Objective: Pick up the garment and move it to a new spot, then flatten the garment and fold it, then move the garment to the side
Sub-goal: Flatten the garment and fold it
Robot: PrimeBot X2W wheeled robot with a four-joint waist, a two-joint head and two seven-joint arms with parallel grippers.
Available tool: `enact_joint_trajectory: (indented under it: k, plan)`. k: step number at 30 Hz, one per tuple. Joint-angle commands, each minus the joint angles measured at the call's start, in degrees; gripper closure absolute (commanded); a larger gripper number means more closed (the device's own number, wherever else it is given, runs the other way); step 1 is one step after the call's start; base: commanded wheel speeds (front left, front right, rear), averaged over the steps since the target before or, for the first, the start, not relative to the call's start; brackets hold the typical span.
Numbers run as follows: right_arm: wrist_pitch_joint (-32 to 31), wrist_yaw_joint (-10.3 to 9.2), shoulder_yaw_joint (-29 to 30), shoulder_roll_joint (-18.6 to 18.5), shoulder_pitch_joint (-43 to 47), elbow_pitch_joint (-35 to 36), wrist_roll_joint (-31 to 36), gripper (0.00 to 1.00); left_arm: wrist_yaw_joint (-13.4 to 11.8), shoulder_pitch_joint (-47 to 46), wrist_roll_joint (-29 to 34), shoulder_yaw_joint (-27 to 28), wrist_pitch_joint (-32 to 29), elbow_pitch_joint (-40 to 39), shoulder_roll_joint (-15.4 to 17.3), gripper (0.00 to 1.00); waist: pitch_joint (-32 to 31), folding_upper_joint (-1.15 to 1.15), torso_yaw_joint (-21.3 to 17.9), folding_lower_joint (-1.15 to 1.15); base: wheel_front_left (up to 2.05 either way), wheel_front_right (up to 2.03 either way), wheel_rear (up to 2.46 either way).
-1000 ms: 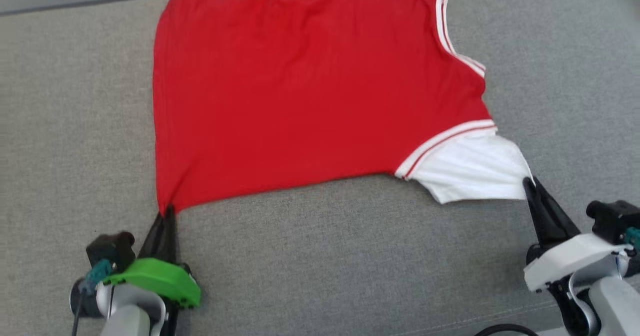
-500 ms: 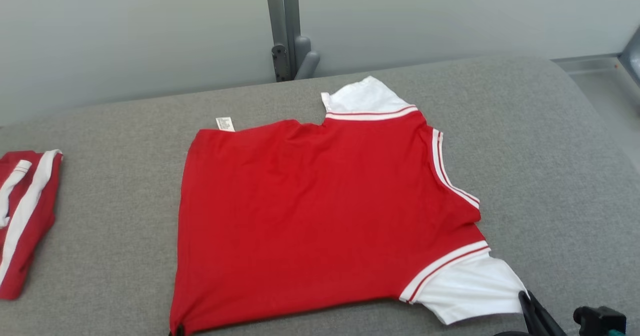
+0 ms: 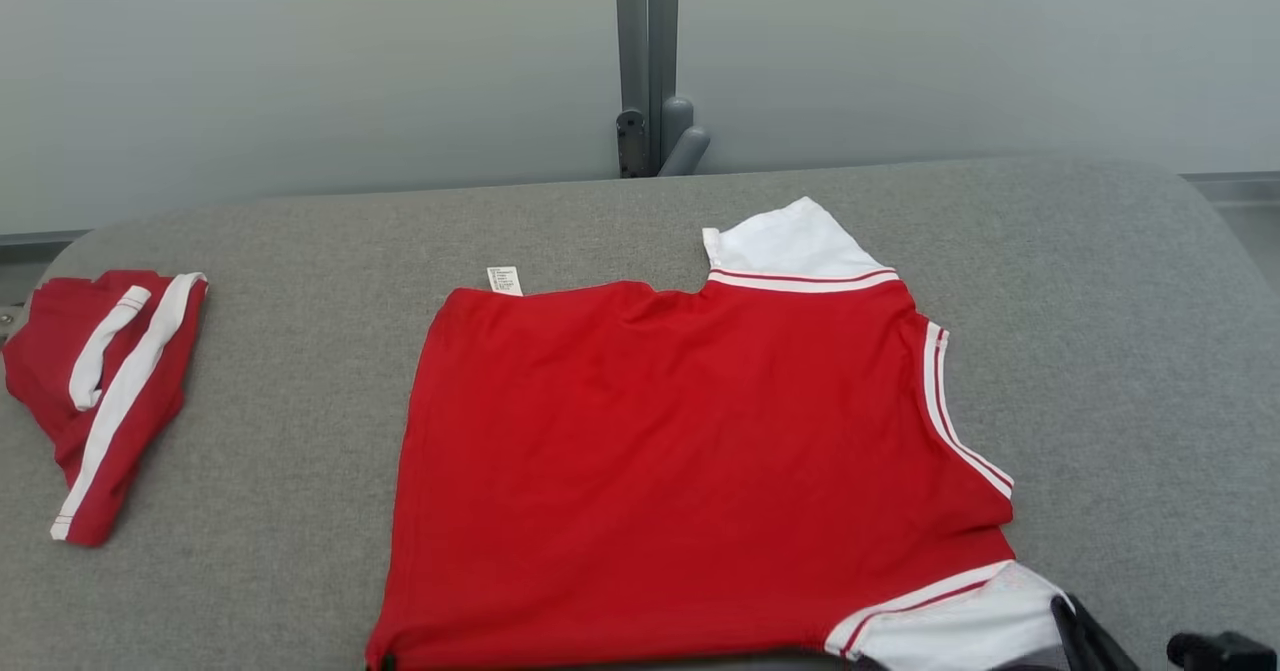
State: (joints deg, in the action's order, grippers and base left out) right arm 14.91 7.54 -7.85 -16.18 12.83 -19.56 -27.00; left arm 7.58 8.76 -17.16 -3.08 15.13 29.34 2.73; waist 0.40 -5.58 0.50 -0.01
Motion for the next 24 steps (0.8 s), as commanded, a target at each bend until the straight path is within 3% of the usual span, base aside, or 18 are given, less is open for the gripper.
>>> enact_joint_trajectory:
  k: [1,10,24]
  plan:
    - [0.19,-0.11,0.44,-0.38,-1.25,1.51,0.87,1.0,-0.13,-0.94,0.62,0.02,0.0,-1.42,0.36,1.0,1.09,0.0,0.08,0.01,0.0,0.0,0.0]
    - [0.15,-0.11,-0.06,0.05,-9.68,3.8,2.62,1.0,-0.12,-6.15,2.14,-1.63,0.01,-8.13,0.57,1.0,4.39,0.0,-0.31,0.01,0.0,0.0,0.0]
    - [0.15,-0.11,-0.21,0.48,-25.0,-0.33,4.77,1.0,-0.12,-17.3,4.13,-1.58,0.01,-7.7,0.54,1.0,13.44,0.0,-0.51,0.01,0.0,0.0,0.0]
